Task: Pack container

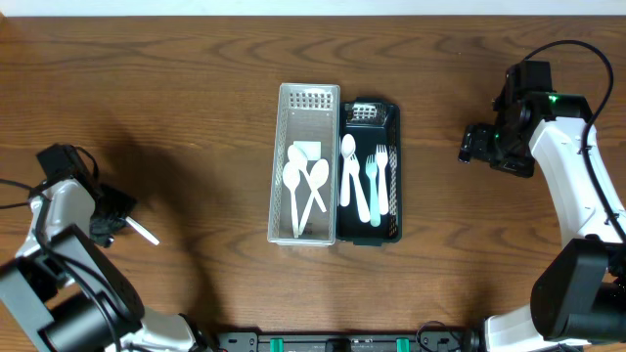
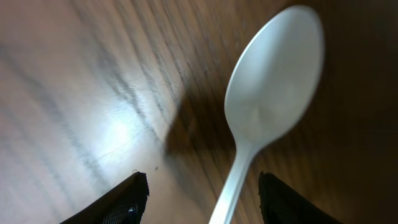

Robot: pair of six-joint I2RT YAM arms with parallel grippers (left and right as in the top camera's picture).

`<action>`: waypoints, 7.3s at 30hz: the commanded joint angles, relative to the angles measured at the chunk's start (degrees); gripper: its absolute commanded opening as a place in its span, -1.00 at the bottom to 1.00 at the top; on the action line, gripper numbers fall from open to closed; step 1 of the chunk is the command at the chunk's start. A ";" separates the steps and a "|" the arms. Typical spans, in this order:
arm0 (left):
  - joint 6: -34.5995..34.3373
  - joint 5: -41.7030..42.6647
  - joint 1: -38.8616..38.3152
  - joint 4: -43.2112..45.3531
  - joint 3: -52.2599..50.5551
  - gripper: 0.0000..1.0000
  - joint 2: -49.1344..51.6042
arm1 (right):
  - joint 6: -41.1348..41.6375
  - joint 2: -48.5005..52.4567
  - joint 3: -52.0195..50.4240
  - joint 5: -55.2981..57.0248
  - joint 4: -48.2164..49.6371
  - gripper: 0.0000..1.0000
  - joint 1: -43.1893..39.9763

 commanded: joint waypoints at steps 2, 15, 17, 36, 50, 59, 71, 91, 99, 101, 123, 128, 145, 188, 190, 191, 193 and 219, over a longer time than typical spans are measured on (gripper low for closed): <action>1.03 -0.22 -0.13 0.96 -0.22 0.20 3.45 | -0.57 -0.09 0.13 -0.04 0.15 0.63 -0.35; 1.42 -0.22 -0.13 2.38 -0.22 0.13 6.21 | -0.57 -0.09 0.13 -0.04 0.59 0.63 -0.35; 1.42 -0.13 -0.13 2.23 -0.22 -0.09 6.21 | -0.57 -0.09 0.13 -0.04 0.61 0.63 -0.35; 2.10 6.03 -5.38 -4.55 2.10 -0.88 -1.29 | -0.57 -0.09 0.13 -0.04 0.98 0.63 -0.37; 13.27 0.22 -45.09 -9.35 10.82 -0.88 -29.03 | -0.57 -0.09 0.13 -0.04 1.88 0.63 -0.42; 17.53 -2.75 -65.61 -6.75 10.84 -0.88 -19.63 | -0.57 -0.09 0.13 -0.07 1.86 0.63 -0.42; 17.70 -2.73 -69.46 -4.33 10.84 -0.21 -0.20 | -0.57 -0.09 0.13 -0.07 1.60 0.64 -0.42; 18.99 -7.21 -47.82 3.89 21.16 0.96 -14.27 | -9.16 -0.07 2.19 3.78 23.19 0.98 4.28; 19.15 -7.26 -37.33 11.82 21.16 0.96 -13.42 | -10.10 -0.04 2.19 5.01 38.25 0.98 6.25; 22.08 -7.23 -35.95 13.60 21.11 0.96 -13.40 | -12.96 -0.04 2.19 4.98 38.62 0.98 6.08; 25.05 -9.84 -41.59 17.64 -11.17 0.96 -69.77 | -7.56 -46.99 -17.46 4.98 20.17 0.99 6.47; 25.05 -16.55 -43.21 6.34 -21.90 0.96 -86.90 | -7.61 -63.63 -32.83 6.12 15.91 0.98 10.27; 25.05 -17.90 -43.21 -17.64 -29.16 0.96 -95.76 | -7.82 -78.79 -46.88 4.50 7.74 0.98 11.50; 25.05 -17.90 -43.21 -17.66 -29.16 0.96 -95.76 | -21.79 -96.35 -66.23 2.82 49.59 0.98 7.41; 25.05 -17.90 -43.21 -17.66 -29.16 0.96 -95.76 | -24.09 -96.35 -70.07 2.82 57.51 0.98 7.41; 25.05 -17.90 -43.21 -17.64 -29.16 0.96 -95.76 | -24.76 -96.35 -72.19 2.86 61.40 0.99 7.41; 25.05 -17.92 -43.21 -17.64 -29.16 0.96 -95.76 | -24.81 -96.35 -75.69 3.02 65.53 0.99 7.41; 25.05 -17.92 -43.21 -17.64 -29.16 0.96 -95.76 | -24.76 -95.86 -77.22 3.19 57.61 0.99 7.41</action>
